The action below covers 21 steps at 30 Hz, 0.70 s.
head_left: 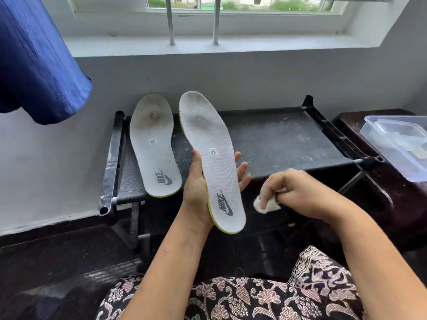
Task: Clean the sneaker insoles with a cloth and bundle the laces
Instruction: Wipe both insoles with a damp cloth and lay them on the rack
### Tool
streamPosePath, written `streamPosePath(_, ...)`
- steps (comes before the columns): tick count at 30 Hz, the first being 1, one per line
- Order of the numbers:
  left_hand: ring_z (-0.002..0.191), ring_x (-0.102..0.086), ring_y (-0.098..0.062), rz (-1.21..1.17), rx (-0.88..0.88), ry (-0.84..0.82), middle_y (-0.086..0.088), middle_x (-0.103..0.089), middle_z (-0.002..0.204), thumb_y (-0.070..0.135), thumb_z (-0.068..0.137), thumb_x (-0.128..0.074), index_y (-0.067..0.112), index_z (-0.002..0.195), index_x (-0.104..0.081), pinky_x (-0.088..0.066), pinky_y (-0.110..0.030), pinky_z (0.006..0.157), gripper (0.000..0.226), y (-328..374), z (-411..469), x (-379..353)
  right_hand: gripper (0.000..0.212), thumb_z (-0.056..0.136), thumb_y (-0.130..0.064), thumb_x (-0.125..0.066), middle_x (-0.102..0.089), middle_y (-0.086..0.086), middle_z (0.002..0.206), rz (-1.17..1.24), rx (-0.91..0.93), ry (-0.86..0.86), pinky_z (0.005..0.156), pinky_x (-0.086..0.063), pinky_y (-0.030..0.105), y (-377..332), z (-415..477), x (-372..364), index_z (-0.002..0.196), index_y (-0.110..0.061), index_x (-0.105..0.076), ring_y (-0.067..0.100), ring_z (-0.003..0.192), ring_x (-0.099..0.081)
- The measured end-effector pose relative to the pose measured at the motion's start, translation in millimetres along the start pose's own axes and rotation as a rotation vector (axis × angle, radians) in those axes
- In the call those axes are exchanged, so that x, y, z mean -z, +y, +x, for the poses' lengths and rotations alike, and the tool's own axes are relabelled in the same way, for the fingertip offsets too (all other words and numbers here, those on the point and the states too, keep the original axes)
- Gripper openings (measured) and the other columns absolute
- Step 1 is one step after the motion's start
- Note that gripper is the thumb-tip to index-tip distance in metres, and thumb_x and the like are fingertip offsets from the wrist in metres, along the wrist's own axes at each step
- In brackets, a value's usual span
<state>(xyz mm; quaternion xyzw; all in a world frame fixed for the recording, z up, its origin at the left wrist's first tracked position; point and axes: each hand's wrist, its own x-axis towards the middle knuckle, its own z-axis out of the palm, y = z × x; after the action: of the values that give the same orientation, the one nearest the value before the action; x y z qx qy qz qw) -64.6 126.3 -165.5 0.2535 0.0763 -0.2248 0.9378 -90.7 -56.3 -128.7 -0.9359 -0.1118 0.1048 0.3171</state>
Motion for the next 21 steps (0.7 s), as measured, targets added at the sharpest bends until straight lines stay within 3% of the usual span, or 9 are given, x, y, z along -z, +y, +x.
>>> streamPosePath(4,0.096,-0.066,-0.028,0.015,0.012,0.012,-0.014,-0.057,0.131,0.065,0.089,-0.031,0.012,0.128,-0.054,-0.052,-0.045,0.088,0.070,-2.7,-1.4,-2.9,0.045,0.076,0.018,-0.053,-0.071,-0.005,0.088,0.285,0.050,0.403,0.074,-0.049,0.015,-8.0,2.6,1.6,0.074,-0.021,-0.074,0.004,0.085,-0.066)
streamPosePath(7,0.101,-0.064,-0.028,0.063,0.007,0.025,-0.015,-0.061,0.123,0.067,0.088,-0.029,0.008,0.123,-0.056,-0.051,-0.042,0.089,0.073,-5.3,-0.9,-4.8,0.017,0.076,0.004,-0.066,-0.069,-0.001,0.088,0.496,0.140,0.530,0.071,-0.051,0.016,-31.9,7.6,-12.5,0.080,-0.010,-0.074,0.003,0.082,-0.065)
streamPosePath(10,0.091,-0.068,-0.027,0.073,0.023,0.014,-0.017,-0.067,0.104,0.066,0.090,-0.027,0.001,0.115,-0.059,-0.056,-0.037,0.080,0.077,-5.3,-3.0,-6.4,0.018,0.077,-0.002,-0.070,-0.068,-0.005,0.091,0.413,0.217,0.366,0.075,-0.050,0.014,-51.9,10.3,-37.2,0.089,-0.015,-0.074,0.002,0.087,-0.064)
streamPosePath(12,0.082,-0.071,-0.026,0.061,0.001,0.010,-0.016,-0.071,0.093,0.065,0.090,-0.028,0.001,0.098,-0.067,-0.059,-0.038,0.074,0.075,-1.0,-1.4,-2.8,0.025,0.078,0.004,-0.068,-0.067,-0.011,0.092,0.389,0.249,0.275,0.077,-0.048,0.012,-57.2,11.3,-46.7,0.091,-0.015,-0.074,0.002,0.091,-0.063)
streamPosePath(14,0.079,-0.071,-0.026,-0.010,-0.030,0.017,-0.015,-0.072,0.090,0.066,0.090,-0.031,0.003,0.090,-0.071,-0.053,-0.042,0.079,0.074,5.4,0.5,-0.7,0.033,0.076,0.014,-0.062,-0.070,-0.007,0.091,0.435,0.268,0.162,0.080,-0.049,0.017,-57.4,10.8,-43.1,0.087,-0.014,-0.075,0.007,0.093,-0.064)
streamPosePath(18,0.097,-0.066,-0.024,-0.042,-0.106,0.054,-0.011,-0.066,0.114,0.068,0.089,-0.032,0.006,0.122,-0.058,-0.048,-0.040,0.092,0.075,8.3,3.2,-1.2,0.030,0.075,0.015,-0.064,-0.073,0.000,0.090,0.358,0.263,-0.125,0.083,-0.051,0.023,-51.3,2.7,-23.1,0.080,-0.012,-0.077,0.007,0.088,-0.067)
streamPosePath(21,0.098,-0.065,-0.024,-0.040,-0.123,0.054,-0.012,-0.063,0.119,0.065,0.091,-0.030,0.009,0.126,-0.054,-0.050,-0.039,0.091,0.071,7.6,1.0,-4.3,0.029,0.074,0.007,-0.069,-0.073,-0.004,0.090,-0.062,0.084,-0.102,0.083,-0.052,0.024,-22.5,-0.1,-12.8,0.079,-0.021,-0.078,0.008,0.088,-0.067)
